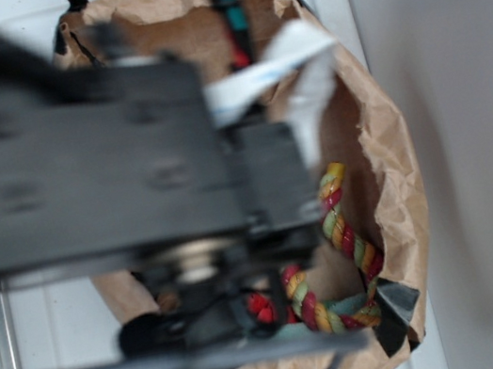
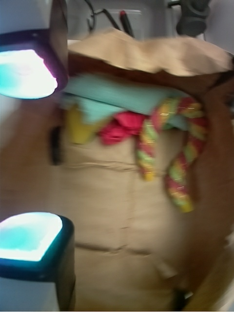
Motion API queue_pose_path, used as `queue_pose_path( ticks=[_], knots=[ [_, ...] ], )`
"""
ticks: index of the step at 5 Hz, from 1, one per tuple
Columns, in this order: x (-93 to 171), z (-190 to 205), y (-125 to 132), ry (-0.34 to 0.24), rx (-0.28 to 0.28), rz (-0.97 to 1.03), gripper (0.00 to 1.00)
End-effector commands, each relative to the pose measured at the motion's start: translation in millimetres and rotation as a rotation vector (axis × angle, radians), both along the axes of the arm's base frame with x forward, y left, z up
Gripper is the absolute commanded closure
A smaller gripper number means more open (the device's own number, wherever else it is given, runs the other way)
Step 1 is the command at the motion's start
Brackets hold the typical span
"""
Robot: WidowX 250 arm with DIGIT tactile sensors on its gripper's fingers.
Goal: Grab the multicolored rope.
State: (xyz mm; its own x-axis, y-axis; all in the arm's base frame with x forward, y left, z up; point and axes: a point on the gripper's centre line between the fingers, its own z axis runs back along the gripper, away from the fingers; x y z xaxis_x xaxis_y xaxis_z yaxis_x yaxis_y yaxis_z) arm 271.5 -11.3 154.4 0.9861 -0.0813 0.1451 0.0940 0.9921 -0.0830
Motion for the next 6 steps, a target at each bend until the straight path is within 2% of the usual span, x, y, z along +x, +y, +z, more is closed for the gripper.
queue_pose_path(
  ticks=[1,5,6],
  knots=[
    [40.8,-2.1,4.7,-0.013,-0.03,-0.001,0.0],
    [40.8,-2.1,4.7,-0.013,-0.03,-0.001,0.0],
    [41.1,-29.4,13.0,-0.022,0.01,-0.109,0.0]
  ],
)
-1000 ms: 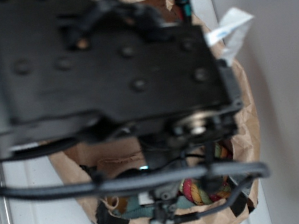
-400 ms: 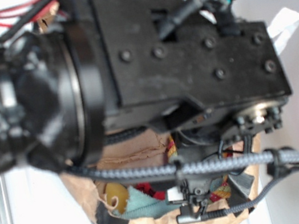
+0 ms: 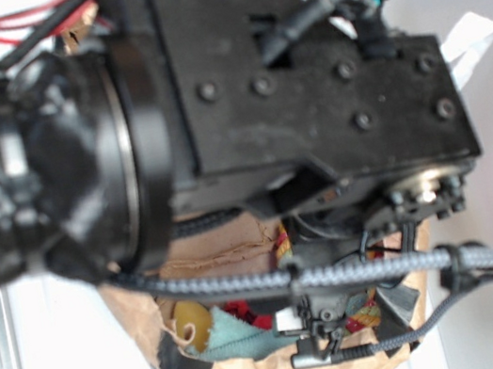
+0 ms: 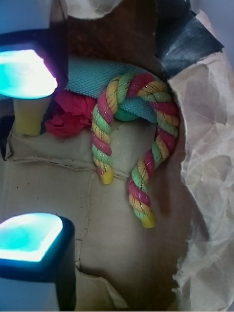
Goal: Grab the multicolored rope.
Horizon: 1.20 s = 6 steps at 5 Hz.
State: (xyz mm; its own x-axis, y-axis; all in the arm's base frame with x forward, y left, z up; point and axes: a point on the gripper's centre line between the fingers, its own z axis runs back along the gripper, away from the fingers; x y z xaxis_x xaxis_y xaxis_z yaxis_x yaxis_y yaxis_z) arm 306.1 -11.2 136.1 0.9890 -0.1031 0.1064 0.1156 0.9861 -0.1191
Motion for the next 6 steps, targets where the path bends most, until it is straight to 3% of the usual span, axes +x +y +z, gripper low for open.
queue_pose_path(
  ticks=[1,2,3,4,5,6],
  knots=[
    [-14.3,-21.0,31.1,-0.057,0.047,-0.226,0.0],
    [-21.9,-18.4,46.9,-0.102,0.0,-0.431,0.0],
    [-14.8,-18.3,47.3,-0.17,-0.047,-0.68,0.0],
    [1.6,-13.8,28.5,-0.239,0.043,-0.772,0.0],
    [4.2,-19.2,17.0,-0.256,0.052,-0.787,0.0],
    [4.7,-18.8,-1.8,-0.281,0.028,-0.812,0.0]
  ],
)
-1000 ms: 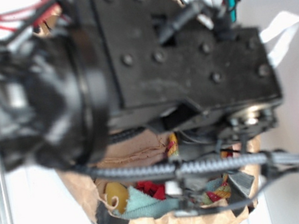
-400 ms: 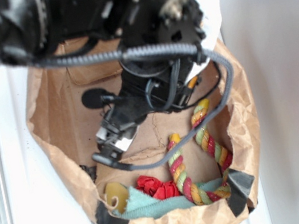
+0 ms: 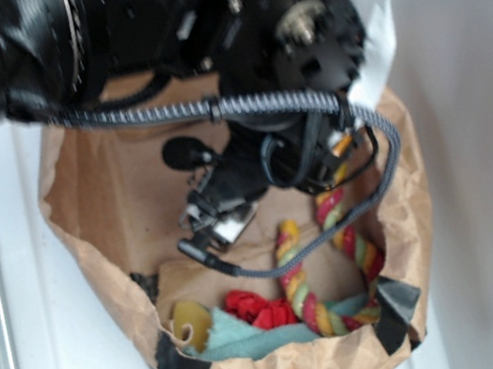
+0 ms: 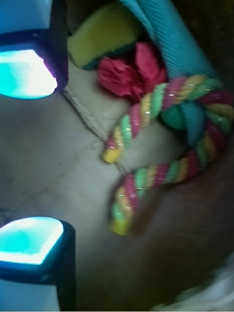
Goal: Grab the multicolored rope.
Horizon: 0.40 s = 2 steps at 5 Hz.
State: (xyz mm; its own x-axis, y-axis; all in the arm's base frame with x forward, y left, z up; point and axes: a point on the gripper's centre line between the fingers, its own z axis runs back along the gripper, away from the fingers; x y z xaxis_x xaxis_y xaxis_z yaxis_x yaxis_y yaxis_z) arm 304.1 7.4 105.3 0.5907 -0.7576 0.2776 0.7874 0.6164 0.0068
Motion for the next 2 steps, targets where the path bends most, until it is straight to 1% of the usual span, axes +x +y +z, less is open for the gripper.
queue_pose_path(
  ticks=[1,2],
  knots=[
    [11.7,13.9,-25.6,-0.08,-0.051,0.004,0.0],
    [13.6,7.0,-30.2,-0.076,-0.066,0.019,0.0]
  ],
)
